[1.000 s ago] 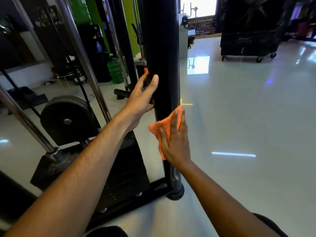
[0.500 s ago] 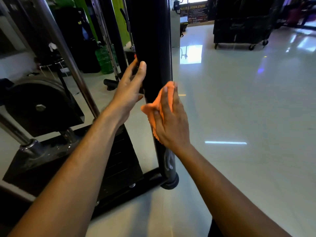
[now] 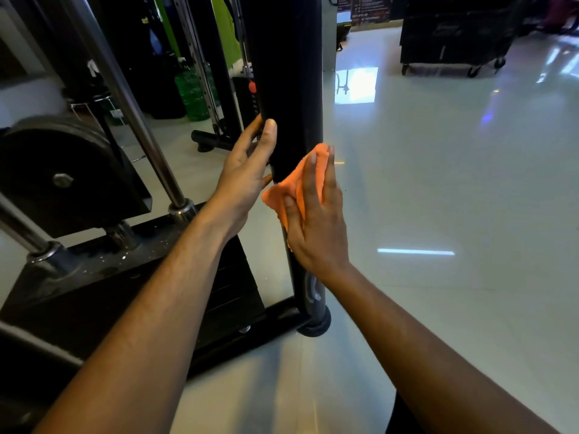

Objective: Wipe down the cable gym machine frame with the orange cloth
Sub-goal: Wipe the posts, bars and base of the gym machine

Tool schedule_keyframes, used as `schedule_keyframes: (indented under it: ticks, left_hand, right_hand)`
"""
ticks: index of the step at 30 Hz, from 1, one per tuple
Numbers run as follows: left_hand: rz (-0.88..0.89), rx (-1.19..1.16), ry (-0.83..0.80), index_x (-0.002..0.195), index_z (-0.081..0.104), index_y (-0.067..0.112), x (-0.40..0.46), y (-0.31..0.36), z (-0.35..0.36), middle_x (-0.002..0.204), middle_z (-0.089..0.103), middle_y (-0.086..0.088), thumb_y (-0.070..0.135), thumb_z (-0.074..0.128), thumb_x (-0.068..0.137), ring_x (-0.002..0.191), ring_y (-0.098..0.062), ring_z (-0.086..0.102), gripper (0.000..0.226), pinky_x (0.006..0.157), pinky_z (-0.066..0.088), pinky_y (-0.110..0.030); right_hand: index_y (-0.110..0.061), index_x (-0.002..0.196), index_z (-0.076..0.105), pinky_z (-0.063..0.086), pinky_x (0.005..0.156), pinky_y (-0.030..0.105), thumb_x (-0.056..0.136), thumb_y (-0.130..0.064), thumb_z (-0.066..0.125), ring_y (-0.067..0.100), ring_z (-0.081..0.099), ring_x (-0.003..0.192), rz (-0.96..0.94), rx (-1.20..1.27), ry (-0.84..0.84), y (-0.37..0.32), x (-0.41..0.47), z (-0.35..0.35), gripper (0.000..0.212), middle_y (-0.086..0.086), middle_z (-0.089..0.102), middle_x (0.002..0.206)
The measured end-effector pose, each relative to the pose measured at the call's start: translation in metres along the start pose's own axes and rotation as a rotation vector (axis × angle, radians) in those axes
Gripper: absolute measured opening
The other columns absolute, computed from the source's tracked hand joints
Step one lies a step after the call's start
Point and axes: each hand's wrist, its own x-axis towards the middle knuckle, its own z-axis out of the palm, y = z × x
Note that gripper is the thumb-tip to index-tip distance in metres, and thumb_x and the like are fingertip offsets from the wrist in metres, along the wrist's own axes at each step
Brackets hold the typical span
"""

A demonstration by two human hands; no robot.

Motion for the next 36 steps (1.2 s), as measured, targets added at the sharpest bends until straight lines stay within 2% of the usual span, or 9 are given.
schedule_keyframes:
  ticks: [4, 8, 11, 14, 17, 20, 24, 30, 36]
  left_hand:
    - [-0.015, -0.018, -0.008, 0.161, 0.039, 0.043, -0.002, -0.010, -0.002, 0.161, 0.048, 0.015, 0.064, 0.057, 0.103, 0.149, -0.009, 0.046, 0.064, 0.123, 0.041, -0.045]
    - [-0.049, -0.016, -0.019, 0.156, 0.045, 0.044, -0.010, -0.020, 0.002, 0.159, 0.052, 0.014, 0.066, 0.056, 0.102, 0.147, -0.008, 0.048, 0.060, 0.125, 0.040, -0.046]
    - [-0.051, 0.003, -0.005, 0.158, 0.043, 0.042, -0.012, -0.025, 0.006, 0.162, 0.048, 0.012, 0.073, 0.055, 0.098, 0.149, -0.012, 0.047, 0.069, 0.125, 0.039, -0.047]
    - [-0.047, -0.020, 0.003, 0.162, 0.038, 0.037, -0.010, -0.027, 0.009, 0.169, 0.039, 0.010, 0.065, 0.049, 0.105, 0.155, -0.014, 0.038, 0.064, 0.126, 0.034, -0.044]
    - [-0.061, -0.033, -0.001, 0.162, 0.038, 0.037, -0.008, -0.033, 0.008, 0.169, 0.040, 0.011, 0.066, 0.049, 0.105, 0.155, -0.013, 0.037, 0.065, 0.126, 0.033, -0.044]
    - [-0.070, -0.025, -0.019, 0.162, 0.042, 0.039, -0.011, -0.039, 0.007, 0.164, 0.047, 0.013, 0.075, 0.052, 0.096, 0.152, -0.010, 0.044, 0.076, 0.127, 0.036, -0.050]
    - [-0.065, -0.017, 0.006, 0.161, 0.043, 0.037, -0.011, -0.045, 0.009, 0.163, 0.049, 0.012, 0.075, 0.052, 0.093, 0.152, -0.011, 0.044, 0.078, 0.128, 0.035, -0.049]
    - [-0.071, -0.043, 0.047, 0.158, 0.048, 0.036, -0.013, -0.066, 0.016, 0.161, 0.052, 0.010, 0.087, 0.051, 0.085, 0.150, -0.013, 0.047, 0.089, 0.126, 0.039, -0.048]
    - [-0.119, -0.063, 0.046, 0.146, 0.061, 0.035, -0.027, -0.103, 0.019, 0.146, 0.064, 0.012, 0.068, 0.057, 0.098, 0.140, -0.008, 0.056, 0.059, 0.123, 0.041, -0.048]
  right_hand:
    - [-0.033, 0.170, -0.013, 0.049, 0.117, 0.061, 0.113, -0.046, 0.051, 0.033, 0.008, 0.168, 0.031, -0.042, -0.073, 0.022, -0.045, 0.020, 0.087, 0.007, -0.020, 0.180]
    - [-0.039, 0.166, -0.028, 0.051, 0.114, 0.061, 0.114, -0.043, 0.053, 0.035, 0.015, 0.166, 0.149, -0.032, -0.088, 0.038, -0.092, 0.044, 0.096, 0.010, -0.020, 0.180]
    - [-0.031, 0.168, -0.022, 0.051, 0.113, 0.061, 0.115, -0.048, 0.046, 0.037, 0.021, 0.164, 0.124, 0.028, -0.043, 0.025, -0.067, 0.037, 0.088, 0.012, -0.014, 0.180]
    - [-0.022, 0.169, -0.009, 0.048, 0.118, 0.056, 0.114, -0.052, 0.046, 0.036, 0.020, 0.164, 0.056, 0.015, 0.021, 0.016, -0.025, 0.023, 0.083, 0.014, -0.010, 0.180]
    - [-0.034, 0.168, -0.021, 0.042, 0.123, 0.053, 0.113, -0.053, 0.050, 0.035, 0.012, 0.167, 0.003, -0.056, -0.013, 0.024, -0.031, 0.027, 0.091, 0.013, -0.016, 0.180]
    - [-0.042, 0.164, -0.029, 0.045, 0.119, 0.062, 0.112, -0.046, 0.057, 0.038, 0.009, 0.167, 0.058, -0.105, -0.130, 0.046, -0.084, 0.045, 0.101, 0.015, -0.021, 0.179]
    - [-0.044, 0.163, -0.032, 0.048, 0.116, 0.064, 0.111, -0.037, 0.062, 0.042, 0.014, 0.165, 0.096, -0.083, -0.158, 0.059, -0.109, 0.056, 0.108, 0.017, -0.020, 0.178]
    - [-0.038, 0.162, -0.034, 0.049, 0.116, 0.059, 0.114, -0.050, 0.049, 0.039, 0.020, 0.164, 0.088, -0.007, -0.070, 0.043, -0.068, 0.043, 0.098, 0.012, -0.020, 0.179]
    - [-0.043, 0.155, -0.044, 0.045, 0.120, 0.062, 0.114, -0.050, 0.048, 0.037, 0.008, 0.167, -0.010, -0.043, -0.257, 0.076, -0.104, 0.040, 0.101, 0.020, -0.024, 0.177]
